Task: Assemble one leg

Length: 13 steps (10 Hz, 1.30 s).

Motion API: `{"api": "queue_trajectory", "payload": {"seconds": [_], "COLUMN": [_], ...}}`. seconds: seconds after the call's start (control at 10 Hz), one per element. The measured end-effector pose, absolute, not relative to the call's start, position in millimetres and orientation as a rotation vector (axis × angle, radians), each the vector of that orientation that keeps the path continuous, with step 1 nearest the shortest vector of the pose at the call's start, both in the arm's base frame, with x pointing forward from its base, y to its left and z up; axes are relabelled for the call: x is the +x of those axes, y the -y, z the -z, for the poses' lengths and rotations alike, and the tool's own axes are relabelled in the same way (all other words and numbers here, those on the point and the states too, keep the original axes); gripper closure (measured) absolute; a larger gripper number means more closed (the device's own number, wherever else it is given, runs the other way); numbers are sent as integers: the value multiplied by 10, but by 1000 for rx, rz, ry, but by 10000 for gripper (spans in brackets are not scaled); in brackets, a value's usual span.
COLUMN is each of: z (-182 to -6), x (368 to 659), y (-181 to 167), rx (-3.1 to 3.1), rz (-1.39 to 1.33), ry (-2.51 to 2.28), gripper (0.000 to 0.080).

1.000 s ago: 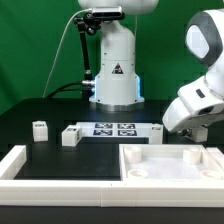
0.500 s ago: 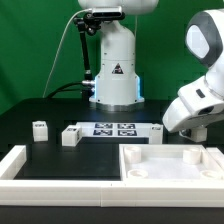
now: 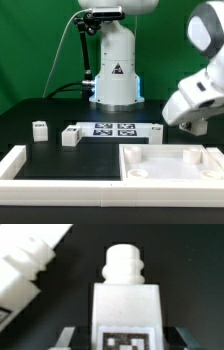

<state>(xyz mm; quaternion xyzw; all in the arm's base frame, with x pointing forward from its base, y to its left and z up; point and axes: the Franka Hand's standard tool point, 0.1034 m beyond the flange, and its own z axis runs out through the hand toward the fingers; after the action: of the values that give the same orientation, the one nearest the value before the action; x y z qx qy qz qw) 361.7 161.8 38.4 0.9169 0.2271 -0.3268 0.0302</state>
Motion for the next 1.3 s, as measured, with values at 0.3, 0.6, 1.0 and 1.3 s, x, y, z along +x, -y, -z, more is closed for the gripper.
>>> {"api": "queue_trajectory", "payload": {"seconds": [0.3,0.6,1.0,1.3], "z": [-639,-583,-573,-701], "x": [3816,3889,4068,4276], "y": [-1540,-1569,-1479,-1327], "rx": [2845,2894,3042,3058], "rz": [965,848,294,7], "ry": [-720,-728,-784,-838], "gripper": [512,511,511,511]}}
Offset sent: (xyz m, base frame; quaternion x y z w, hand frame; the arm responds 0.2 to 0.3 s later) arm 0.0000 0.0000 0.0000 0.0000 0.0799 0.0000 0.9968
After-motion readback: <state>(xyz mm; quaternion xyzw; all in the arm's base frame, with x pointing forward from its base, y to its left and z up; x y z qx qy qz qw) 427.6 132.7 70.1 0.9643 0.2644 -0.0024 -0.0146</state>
